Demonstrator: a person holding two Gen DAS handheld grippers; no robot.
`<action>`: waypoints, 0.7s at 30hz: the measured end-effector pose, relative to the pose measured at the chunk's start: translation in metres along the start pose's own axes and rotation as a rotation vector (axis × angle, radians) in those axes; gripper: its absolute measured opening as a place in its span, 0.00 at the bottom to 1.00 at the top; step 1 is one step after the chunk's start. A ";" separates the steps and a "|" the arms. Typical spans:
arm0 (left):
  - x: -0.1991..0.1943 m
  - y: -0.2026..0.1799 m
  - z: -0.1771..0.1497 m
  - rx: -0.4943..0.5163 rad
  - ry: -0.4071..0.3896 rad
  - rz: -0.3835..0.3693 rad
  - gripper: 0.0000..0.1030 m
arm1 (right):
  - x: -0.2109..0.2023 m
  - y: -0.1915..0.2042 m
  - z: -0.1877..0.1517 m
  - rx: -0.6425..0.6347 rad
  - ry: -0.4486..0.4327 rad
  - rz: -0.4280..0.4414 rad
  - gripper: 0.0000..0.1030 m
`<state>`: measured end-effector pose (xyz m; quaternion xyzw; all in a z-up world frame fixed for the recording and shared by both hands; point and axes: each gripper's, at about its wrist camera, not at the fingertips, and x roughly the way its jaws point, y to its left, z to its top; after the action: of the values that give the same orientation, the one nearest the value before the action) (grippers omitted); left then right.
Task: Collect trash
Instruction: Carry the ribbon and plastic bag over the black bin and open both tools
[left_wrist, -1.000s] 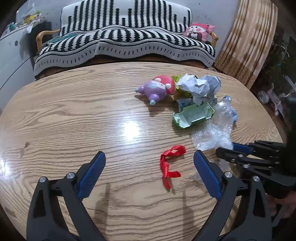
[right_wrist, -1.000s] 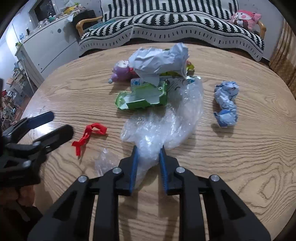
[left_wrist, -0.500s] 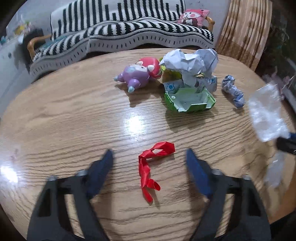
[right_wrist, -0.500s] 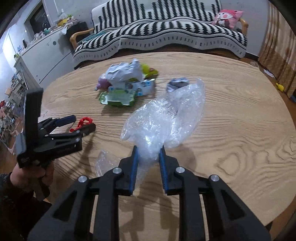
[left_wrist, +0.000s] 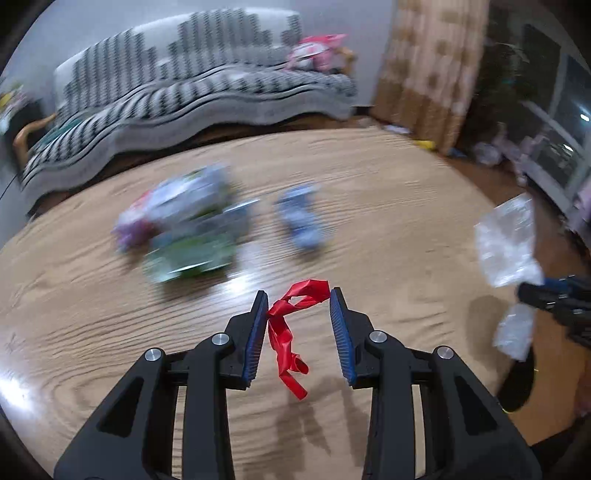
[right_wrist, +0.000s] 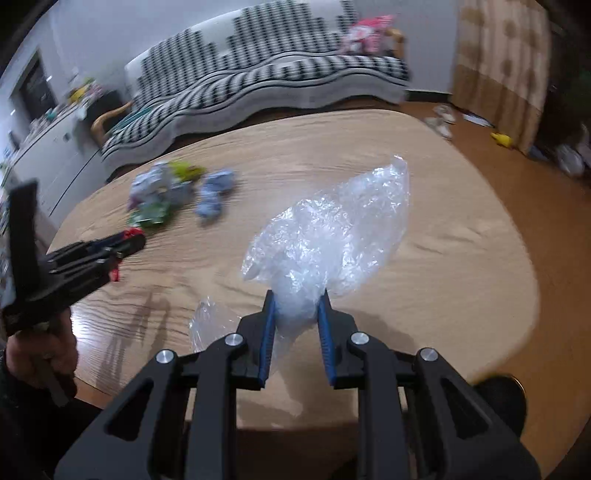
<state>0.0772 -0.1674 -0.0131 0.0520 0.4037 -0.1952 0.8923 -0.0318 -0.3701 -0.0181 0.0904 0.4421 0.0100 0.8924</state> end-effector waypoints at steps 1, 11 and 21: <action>0.000 -0.023 0.002 0.025 -0.009 -0.030 0.33 | -0.006 -0.016 -0.005 0.023 -0.003 -0.016 0.21; 0.007 -0.218 -0.010 0.256 -0.011 -0.315 0.33 | -0.065 -0.190 -0.084 0.305 -0.011 -0.188 0.21; 0.034 -0.340 -0.054 0.447 0.065 -0.469 0.33 | -0.062 -0.285 -0.162 0.446 0.168 -0.281 0.22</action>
<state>-0.0730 -0.4769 -0.0523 0.1582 0.3803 -0.4774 0.7762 -0.2157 -0.6316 -0.1136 0.2212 0.5139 -0.2042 0.8033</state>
